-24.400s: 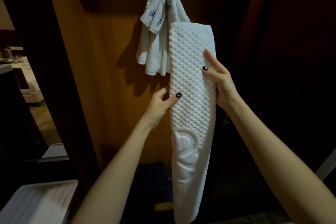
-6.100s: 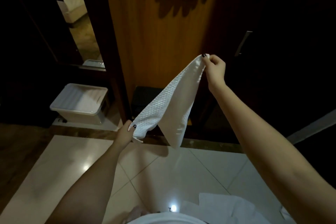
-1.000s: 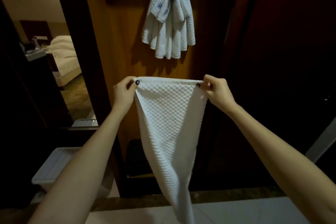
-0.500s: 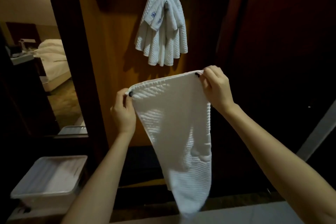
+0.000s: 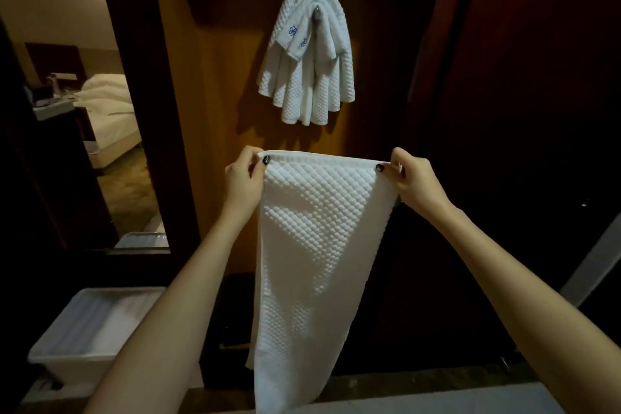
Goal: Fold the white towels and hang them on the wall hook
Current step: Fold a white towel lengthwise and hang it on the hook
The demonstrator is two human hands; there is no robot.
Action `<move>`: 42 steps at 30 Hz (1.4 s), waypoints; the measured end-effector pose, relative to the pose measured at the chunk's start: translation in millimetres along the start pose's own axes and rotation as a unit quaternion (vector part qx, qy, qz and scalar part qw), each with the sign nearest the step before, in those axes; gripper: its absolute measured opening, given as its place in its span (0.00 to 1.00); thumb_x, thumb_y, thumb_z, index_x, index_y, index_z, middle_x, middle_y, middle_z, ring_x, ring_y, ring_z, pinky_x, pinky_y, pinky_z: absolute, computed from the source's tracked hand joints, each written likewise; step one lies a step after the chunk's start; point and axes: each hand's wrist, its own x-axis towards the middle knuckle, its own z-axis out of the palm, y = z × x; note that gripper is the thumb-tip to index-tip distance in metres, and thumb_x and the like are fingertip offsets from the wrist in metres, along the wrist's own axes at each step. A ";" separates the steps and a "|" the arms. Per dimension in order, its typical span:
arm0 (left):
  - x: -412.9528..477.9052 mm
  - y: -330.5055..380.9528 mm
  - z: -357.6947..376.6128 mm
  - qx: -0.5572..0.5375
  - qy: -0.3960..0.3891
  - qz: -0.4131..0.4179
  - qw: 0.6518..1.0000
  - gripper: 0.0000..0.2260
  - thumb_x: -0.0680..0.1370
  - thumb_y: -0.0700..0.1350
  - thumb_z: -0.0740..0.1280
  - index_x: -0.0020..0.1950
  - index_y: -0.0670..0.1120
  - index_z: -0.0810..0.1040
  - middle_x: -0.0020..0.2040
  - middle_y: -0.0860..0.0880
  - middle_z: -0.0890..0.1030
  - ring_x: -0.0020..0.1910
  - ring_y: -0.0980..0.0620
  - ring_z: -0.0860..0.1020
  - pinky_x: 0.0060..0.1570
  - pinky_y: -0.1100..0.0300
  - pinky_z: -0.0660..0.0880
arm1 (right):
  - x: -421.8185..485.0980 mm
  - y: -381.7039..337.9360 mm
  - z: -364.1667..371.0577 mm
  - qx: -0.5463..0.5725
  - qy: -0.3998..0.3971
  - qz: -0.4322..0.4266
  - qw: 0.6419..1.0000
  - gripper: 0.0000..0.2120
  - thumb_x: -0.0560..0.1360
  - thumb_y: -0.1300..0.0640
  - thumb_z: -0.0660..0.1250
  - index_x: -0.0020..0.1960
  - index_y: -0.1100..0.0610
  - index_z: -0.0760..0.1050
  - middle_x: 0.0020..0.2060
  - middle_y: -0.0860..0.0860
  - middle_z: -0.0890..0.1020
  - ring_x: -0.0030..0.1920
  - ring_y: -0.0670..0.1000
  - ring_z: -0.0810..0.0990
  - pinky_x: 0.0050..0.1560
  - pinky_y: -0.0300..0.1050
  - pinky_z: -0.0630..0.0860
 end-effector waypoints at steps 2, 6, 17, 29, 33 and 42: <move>-3.1 -2.2 -5.0 0.024 0.012 0.041 0.999 0.04 0.80 0.38 0.61 0.48 0.40 0.74 0.36 0.48 0.76 0.33 0.52 0.72 0.32 0.68 0.64 | 0.9 -1.5 -3.2 -0.017 -0.032 -0.006 0.999 0.15 0.79 0.52 0.64 0.39 0.55 0.63 0.30 0.51 0.72 0.28 0.46 0.66 0.27 0.41 0.63; 0.0 -8.4 -7.8 0.050 -0.021 0.017 0.998 0.04 0.79 0.38 0.61 0.46 0.40 0.73 0.38 0.47 0.75 0.35 0.52 0.71 0.31 0.72 0.64 | 3.3 -5.9 2.0 -0.120 -0.086 -0.002 0.989 0.12 0.80 0.50 0.61 0.41 0.53 0.65 0.29 0.47 0.72 0.28 0.48 0.71 0.27 0.42 0.62; -38.0 -25.1 23.6 0.152 -0.114 -0.112 0.975 0.05 0.79 0.41 0.62 0.47 0.42 0.75 0.42 0.49 0.76 0.35 0.58 0.71 0.29 0.66 0.63 | -33.0 -9.6 53.6 0.201 -0.181 0.200 0.942 0.22 0.75 0.68 0.65 0.66 0.51 0.75 0.49 0.53 0.83 0.34 0.48 0.84 0.32 0.39 0.79; -29.7 13.1 26.5 -0.110 -0.120 -0.111 0.980 0.03 0.75 0.42 0.71 0.41 0.45 0.82 0.32 0.52 0.78 0.31 0.58 0.73 0.32 0.70 0.70 | -22.6 -59.8 44.0 0.223 -0.246 0.115 0.936 0.16 0.72 0.63 0.73 0.58 0.65 0.77 0.39 0.49 0.86 0.43 0.43 0.85 0.47 0.33 0.79; -27.1 20.1 26.7 -0.182 -0.140 -0.141 0.963 0.01 0.75 0.39 0.71 0.44 0.43 0.82 0.33 0.51 0.79 0.31 0.60 0.75 0.32 0.68 0.72 | -13.0 -73.4 42.4 0.151 -0.192 0.044 0.969 0.07 0.73 0.57 0.73 0.45 0.62 0.83 0.33 0.50 0.85 0.36 0.45 0.84 0.41 0.36 0.80; -25.2 22.2 12.9 -0.320 -0.171 -0.149 0.920 0.09 0.79 0.39 0.64 0.58 0.40 0.80 0.48 0.49 0.85 0.48 0.53 0.83 0.45 0.65 0.77 | 11.7 -90.6 47.3 0.064 -0.116 -0.027 0.991 0.08 0.73 0.53 0.73 0.46 0.58 0.84 0.37 0.44 0.77 0.38 0.42 0.74 0.37 0.31 0.68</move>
